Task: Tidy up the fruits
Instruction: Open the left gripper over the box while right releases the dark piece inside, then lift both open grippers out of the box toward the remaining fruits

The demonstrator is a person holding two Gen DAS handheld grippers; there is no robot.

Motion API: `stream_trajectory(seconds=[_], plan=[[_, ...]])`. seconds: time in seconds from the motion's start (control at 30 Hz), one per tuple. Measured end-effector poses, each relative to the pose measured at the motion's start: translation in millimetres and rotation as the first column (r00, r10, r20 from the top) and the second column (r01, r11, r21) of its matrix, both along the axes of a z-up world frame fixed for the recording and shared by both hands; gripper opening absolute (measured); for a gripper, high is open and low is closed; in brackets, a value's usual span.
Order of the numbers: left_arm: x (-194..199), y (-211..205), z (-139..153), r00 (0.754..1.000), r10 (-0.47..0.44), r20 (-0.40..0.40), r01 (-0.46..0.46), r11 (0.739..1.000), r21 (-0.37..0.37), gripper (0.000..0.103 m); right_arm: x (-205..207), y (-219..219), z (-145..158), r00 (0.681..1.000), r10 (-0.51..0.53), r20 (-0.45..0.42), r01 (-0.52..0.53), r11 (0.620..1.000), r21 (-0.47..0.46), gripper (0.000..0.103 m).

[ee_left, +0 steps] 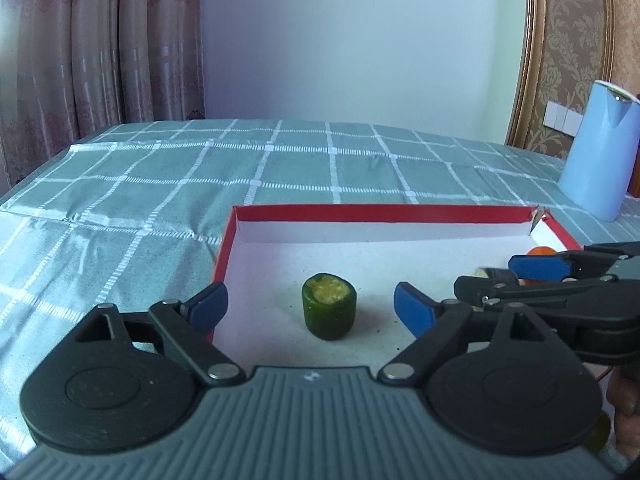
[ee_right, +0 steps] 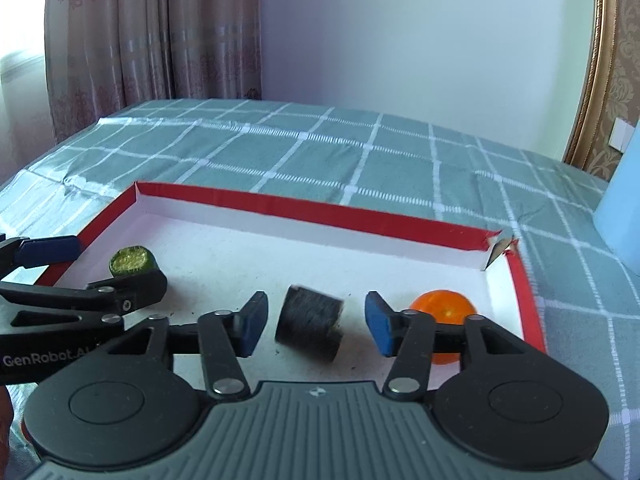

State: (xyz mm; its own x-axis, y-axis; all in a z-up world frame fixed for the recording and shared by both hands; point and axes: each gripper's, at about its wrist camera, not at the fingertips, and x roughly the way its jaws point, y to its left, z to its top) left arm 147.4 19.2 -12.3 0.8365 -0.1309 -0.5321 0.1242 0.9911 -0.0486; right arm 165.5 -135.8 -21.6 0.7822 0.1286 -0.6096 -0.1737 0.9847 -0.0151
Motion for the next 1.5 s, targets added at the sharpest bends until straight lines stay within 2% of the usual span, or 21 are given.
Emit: stream_trajectory(seconds=[0.37, 0.43, 0.53, 0.67, 0.9, 0.97, 1.07, 1.27, 1.37, 1.5], plan=[[-11, 2, 1, 0.999, -0.013, 0.046, 0.013, 1.000, 0.001, 0.094, -17, -8, 4, 0.999, 0.001, 0.049, -0.004, 0.998, 0.057, 0.055], [-18, 2, 2, 0.998, -0.011, 0.066, 0.011, 1.000, 0.003, 0.097, -23, -11, 6, 0.998, -0.004, 0.062, -0.001, 0.997, 0.077, 0.063], [-28, 5, 3, 0.994, 0.009, 0.105, -0.009, 1.000, 0.003, 0.100, -33, -16, 11, 0.996, -0.015, 0.092, 0.006, 0.996, 0.093, 0.066], [-40, 17, 8, 0.991, 0.034, 0.132, -0.028, 0.998, -0.051, 0.100, -48, -22, 17, 0.993, -0.014, 0.115, 0.000, 0.992, 0.125, 0.066], [-70, 45, 10, 0.992, 0.046, 0.119, -0.030, 0.991, -0.134, 0.101, -92, -50, 16, 0.989, -0.021, 0.146, -0.009, 0.979, 0.202, 0.067], [-82, 52, 9, 0.992, 0.033, 0.123, -0.015, 0.989, -0.146, 0.103, -101, -59, 8, 0.991, -0.036, 0.130, 0.008, 0.978, 0.209, 0.071], [-96, 59, 5, 0.993, 0.031, 0.118, -0.015, 0.990, -0.138, 0.103, -111, -71, -1, 0.995, -0.037, 0.091, 0.015, 0.973, 0.230, 0.071], [-113, 68, -1, 0.996, 0.010, 0.093, 0.005, 0.988, -0.155, 0.103, -139, -81, -2, 0.985, -0.044, 0.168, 0.006, 0.976, 0.219, 0.073], [-118, 62, -3, 0.996, -0.011, 0.083, 0.021, 0.993, -0.113, 0.103, -147, -84, -2, 0.983, -0.032, 0.182, -0.010, 0.974, 0.225, 0.073], [-125, 44, -6, 0.995, -0.038, 0.090, 0.039, 0.999, -0.009, 0.103, -153, -78, -3, 0.979, -0.019, 0.203, -0.019, 0.983, 0.183, 0.073]])
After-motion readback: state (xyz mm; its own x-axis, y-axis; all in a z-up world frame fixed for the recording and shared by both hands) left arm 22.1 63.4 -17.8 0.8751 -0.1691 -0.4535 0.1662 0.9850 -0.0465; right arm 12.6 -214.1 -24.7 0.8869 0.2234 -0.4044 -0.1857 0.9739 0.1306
